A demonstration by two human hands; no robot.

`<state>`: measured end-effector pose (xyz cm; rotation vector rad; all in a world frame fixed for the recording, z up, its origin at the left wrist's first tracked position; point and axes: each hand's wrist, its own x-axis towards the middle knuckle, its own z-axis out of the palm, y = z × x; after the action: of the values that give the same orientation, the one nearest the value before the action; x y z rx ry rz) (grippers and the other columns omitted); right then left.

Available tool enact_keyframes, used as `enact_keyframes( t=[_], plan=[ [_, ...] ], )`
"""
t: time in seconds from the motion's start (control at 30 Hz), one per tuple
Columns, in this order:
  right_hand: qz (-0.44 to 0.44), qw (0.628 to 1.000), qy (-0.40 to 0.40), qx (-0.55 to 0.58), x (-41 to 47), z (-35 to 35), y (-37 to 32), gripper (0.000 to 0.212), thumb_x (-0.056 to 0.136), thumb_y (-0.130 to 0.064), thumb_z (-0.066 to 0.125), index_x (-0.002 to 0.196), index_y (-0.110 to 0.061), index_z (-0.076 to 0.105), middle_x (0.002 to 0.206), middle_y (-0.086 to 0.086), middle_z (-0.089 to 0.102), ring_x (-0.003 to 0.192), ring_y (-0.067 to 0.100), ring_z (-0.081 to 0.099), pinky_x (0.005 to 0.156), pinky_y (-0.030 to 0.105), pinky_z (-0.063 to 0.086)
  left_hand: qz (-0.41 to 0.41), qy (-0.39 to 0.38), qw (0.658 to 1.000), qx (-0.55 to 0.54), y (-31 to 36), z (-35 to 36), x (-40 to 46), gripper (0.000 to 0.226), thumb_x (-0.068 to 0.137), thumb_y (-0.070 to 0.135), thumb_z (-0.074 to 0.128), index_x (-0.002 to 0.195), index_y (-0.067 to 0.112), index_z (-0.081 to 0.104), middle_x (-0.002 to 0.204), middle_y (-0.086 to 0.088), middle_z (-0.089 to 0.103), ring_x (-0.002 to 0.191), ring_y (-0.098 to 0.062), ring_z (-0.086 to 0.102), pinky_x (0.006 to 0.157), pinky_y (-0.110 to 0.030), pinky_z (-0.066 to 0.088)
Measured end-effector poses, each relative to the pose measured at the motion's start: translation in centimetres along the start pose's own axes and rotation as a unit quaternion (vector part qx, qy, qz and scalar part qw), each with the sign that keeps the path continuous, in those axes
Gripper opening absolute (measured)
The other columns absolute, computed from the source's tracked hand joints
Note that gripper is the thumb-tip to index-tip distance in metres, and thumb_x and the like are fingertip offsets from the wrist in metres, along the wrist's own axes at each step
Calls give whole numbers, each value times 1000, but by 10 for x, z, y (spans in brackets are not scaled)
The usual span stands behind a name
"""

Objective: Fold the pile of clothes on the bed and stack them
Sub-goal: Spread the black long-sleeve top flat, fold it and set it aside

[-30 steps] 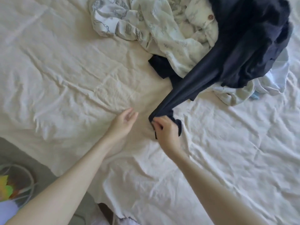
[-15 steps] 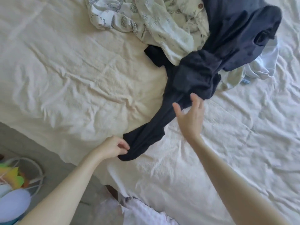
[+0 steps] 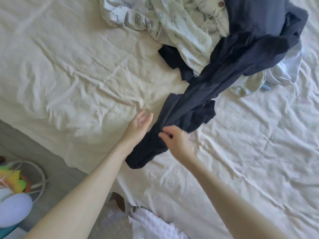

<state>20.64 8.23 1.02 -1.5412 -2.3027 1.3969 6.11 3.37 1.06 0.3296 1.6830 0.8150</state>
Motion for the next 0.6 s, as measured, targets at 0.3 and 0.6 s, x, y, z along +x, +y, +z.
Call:
enact_keyframes(
  t=[0.3,0.6],
  plan=[
    [138,974,169,63,-42,-10,24,25,92,-17,49,68,-9,54,67,2,56,65,15,49,64,35,46,50,-12,977,206,4,28,-10,23,90,7,58,110,14,66,95,4,65,74,-5,58,73,-14,45],
    [234,962,49,-129,36,-51,63,65,92,-42,54,146,-16,29,147,3,37,135,25,33,107,46,32,-109,242,964,13,-35,-52,-26,23,92,-2,46,109,4,61,89,-6,63,77,-17,56,71,-26,47]
  ],
)
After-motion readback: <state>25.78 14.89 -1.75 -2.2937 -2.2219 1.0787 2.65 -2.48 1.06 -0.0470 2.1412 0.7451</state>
